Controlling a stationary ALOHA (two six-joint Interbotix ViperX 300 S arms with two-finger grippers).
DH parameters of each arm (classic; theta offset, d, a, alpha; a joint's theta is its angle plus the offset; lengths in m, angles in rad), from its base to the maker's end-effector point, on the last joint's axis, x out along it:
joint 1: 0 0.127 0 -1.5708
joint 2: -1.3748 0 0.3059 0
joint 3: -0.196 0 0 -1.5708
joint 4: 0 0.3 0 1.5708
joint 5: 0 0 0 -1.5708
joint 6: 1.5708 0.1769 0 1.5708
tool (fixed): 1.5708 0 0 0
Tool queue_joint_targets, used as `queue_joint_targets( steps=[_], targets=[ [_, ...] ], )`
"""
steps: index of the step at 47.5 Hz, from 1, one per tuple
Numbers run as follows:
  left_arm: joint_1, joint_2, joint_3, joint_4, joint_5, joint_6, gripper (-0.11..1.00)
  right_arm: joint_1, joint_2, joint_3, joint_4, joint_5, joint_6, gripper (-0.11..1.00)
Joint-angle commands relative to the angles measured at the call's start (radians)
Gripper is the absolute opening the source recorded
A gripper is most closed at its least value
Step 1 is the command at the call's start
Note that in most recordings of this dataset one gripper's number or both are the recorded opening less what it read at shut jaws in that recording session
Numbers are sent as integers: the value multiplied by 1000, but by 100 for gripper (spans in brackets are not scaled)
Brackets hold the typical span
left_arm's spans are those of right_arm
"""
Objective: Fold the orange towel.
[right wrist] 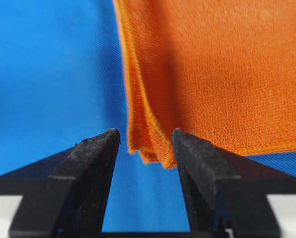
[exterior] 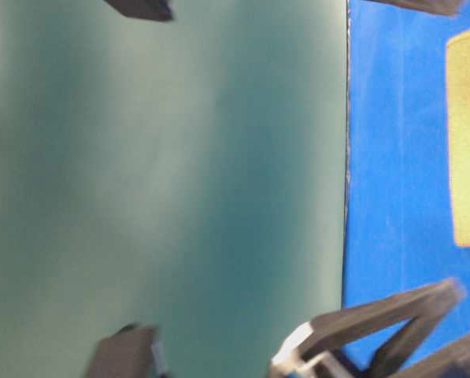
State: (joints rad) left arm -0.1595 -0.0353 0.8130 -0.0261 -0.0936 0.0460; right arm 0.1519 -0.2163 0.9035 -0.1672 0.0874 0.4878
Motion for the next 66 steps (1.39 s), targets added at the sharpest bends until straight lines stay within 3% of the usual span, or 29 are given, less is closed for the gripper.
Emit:
queue_joint_targets(
  steps=[1,28,39,52,66],
  targets=[
    [-3,-100,9,-2,23,-5,63,5,-75,-5,-2,28,-3,53],
    [8,-831,311,-2,63,2,63,-61,-672,152,-144,176,-8,53],
    [71,-1069,425,-2,141,-2,63,-135,-851,262,-163,206,-6,53],
    [106,-1189,534,-2,163,-5,63,-213,-930,417,-158,110,-3,53],
    [107,-1193,565,-2,130,-6,61,-219,-910,437,-153,52,-2,53]
  ],
)
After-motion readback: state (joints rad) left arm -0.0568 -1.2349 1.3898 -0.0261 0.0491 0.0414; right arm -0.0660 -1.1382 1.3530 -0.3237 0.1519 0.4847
